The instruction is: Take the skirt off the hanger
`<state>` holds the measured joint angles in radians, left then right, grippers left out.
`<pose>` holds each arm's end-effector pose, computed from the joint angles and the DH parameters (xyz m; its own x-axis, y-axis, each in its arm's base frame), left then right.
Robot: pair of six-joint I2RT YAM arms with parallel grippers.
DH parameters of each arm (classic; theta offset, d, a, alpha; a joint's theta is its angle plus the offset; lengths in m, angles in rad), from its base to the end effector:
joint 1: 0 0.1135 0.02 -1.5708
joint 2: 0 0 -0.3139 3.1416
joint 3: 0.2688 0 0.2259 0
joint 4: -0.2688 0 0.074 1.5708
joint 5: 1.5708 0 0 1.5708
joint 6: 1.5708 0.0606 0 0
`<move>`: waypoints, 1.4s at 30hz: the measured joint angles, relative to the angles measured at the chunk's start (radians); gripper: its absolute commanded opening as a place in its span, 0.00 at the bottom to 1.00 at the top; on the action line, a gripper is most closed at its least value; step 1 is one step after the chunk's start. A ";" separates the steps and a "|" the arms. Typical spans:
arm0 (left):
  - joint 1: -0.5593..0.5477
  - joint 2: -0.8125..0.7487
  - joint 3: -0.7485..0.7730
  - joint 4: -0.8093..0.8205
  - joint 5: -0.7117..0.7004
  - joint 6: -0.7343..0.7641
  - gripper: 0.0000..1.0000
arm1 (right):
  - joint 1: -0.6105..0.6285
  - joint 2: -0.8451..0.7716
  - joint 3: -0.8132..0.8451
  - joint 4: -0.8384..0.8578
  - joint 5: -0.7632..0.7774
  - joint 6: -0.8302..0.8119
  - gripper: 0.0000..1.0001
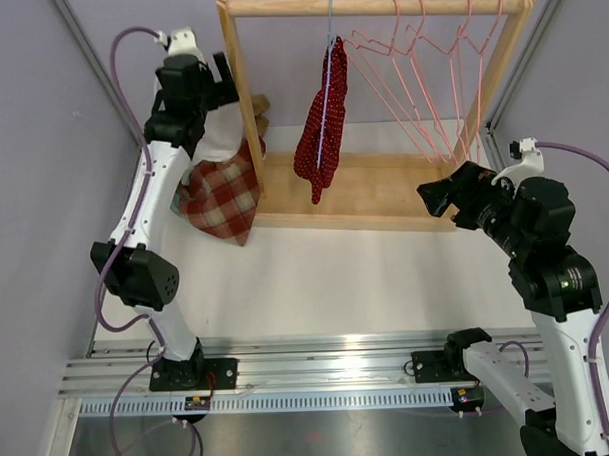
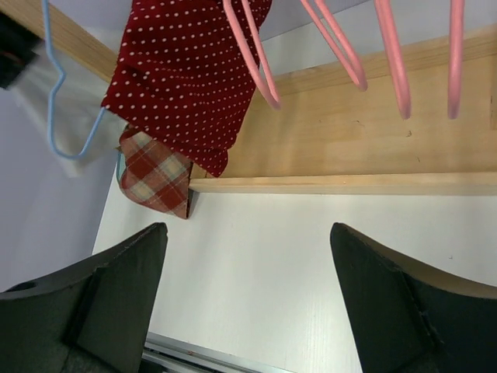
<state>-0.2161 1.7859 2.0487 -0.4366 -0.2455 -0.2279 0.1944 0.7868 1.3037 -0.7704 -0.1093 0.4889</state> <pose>0.4061 -0.0741 0.5117 -0.1587 -0.1895 -0.9690 -0.0633 0.9813 -0.1816 0.0851 0.0235 0.4619 -0.3561 0.4057 -0.8418 -0.1454 0.8658 0.4788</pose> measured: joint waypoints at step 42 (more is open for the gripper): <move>-0.132 -0.908 -1.129 -0.246 -0.081 -0.089 0.99 | 0.294 1.146 1.094 0.044 -0.073 -0.051 0.00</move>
<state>-0.3477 0.8780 0.9195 -0.6827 -0.3264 -0.3172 0.4885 1.9324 2.3978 -0.7261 -0.1822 0.4377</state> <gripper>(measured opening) 0.987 0.108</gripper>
